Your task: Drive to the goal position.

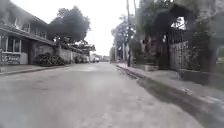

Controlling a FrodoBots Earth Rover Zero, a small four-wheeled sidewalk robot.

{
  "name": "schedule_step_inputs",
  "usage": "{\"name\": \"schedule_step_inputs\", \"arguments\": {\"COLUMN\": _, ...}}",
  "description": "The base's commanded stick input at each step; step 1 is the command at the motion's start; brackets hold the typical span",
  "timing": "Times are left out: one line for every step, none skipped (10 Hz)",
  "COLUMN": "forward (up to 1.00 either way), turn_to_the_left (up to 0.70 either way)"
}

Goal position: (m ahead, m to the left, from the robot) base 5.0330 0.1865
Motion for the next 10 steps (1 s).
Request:
{"name": "schedule_step_inputs", "arguments": {"forward": 1.00, "turn_to_the_left": 0.00}}
{"name": "schedule_step_inputs", "arguments": {"forward": 1.00, "turn_to_the_left": 0.00}}
{"name": "schedule_step_inputs", "arguments": {"forward": 1.00, "turn_to_the_left": 0.00}}
{"name": "schedule_step_inputs", "arguments": {"forward": 1.00, "turn_to_the_left": 0.00}}
{"name": "schedule_step_inputs", "arguments": {"forward": 1.00, "turn_to_the_left": 0.00}}
{"name": "schedule_step_inputs", "arguments": {"forward": 1.00, "turn_to_the_left": 0.00}}
{"name": "schedule_step_inputs", "arguments": {"forward": 1.00, "turn_to_the_left": 0.00}}
{"name": "schedule_step_inputs", "arguments": {"forward": 1.00, "turn_to_the_left": 0.00}}
{"name": "schedule_step_inputs", "arguments": {"forward": 1.00, "turn_to_the_left": 0.00}}
{"name": "schedule_step_inputs", "arguments": {"forward": 1.00, "turn_to_the_left": 0.00}}
